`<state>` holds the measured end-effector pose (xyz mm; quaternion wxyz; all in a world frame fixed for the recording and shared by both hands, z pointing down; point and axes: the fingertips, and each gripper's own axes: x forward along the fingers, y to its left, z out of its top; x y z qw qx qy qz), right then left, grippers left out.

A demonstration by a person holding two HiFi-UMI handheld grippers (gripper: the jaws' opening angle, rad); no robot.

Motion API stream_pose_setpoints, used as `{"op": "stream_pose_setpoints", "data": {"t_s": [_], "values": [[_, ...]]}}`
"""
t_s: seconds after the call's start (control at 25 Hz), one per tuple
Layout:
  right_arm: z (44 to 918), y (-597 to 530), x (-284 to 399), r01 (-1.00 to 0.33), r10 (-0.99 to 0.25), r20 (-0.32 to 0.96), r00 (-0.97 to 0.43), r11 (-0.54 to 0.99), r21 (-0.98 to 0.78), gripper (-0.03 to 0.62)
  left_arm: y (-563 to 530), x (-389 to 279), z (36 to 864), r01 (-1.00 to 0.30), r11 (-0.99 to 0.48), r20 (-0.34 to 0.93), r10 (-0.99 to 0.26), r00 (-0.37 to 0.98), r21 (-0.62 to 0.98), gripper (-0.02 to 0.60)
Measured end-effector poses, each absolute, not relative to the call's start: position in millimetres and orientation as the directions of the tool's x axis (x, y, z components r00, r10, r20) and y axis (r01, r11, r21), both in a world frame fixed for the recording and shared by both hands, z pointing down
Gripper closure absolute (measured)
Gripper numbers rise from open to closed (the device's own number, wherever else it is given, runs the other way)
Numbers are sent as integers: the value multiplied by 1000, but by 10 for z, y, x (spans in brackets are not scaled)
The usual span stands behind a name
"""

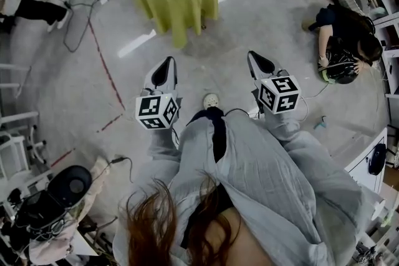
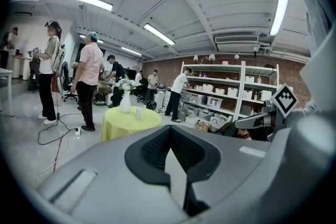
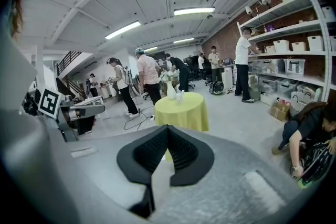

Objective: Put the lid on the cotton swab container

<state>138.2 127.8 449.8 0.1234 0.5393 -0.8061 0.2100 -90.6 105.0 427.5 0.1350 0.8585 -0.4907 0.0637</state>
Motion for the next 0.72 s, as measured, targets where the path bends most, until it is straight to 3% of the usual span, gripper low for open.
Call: {"op": "stream_pose_setpoints", "data": {"t_s": [0.72], "values": [[4575, 700, 1183, -918, -806, 440, -395, 327, -225, 592, 666, -1125, 4383, -865, -468, 278, -819, 502, 182, 561]]}}
